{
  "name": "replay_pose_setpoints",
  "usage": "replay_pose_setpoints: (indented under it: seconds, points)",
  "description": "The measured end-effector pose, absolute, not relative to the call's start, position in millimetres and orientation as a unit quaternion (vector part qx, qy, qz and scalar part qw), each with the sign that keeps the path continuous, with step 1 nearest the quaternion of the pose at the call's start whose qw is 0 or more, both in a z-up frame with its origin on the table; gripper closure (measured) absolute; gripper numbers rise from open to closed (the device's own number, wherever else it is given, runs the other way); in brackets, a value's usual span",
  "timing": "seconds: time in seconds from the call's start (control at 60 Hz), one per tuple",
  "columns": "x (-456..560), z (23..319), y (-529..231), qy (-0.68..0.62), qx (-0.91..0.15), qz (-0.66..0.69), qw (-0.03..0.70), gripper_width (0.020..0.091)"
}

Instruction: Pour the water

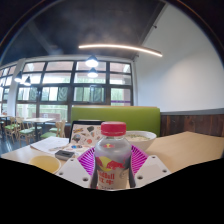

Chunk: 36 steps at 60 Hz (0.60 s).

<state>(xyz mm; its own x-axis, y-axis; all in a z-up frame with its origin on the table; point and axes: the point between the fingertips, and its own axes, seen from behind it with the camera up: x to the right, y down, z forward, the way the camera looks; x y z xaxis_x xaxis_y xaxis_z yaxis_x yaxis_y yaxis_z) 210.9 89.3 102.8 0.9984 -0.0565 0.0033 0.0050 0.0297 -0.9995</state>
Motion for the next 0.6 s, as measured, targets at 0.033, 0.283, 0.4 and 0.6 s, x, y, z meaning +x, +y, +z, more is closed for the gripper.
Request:
replay_pose_setpoints:
  seconds: [0.033,0.283,0.4,0.6]
  points:
    - [211,103,89,0.020,-0.696,-0.020,0.718,0.0656]
    - [221,95,66,0.027,-0.733,-0.025,0.679,0.0292]
    - [225,121,15,0.038,-0.731,-0.044,0.680,0.0283]
    - [185,149,-91,0.047,-0.732,-0.021,0.679,0.0289]
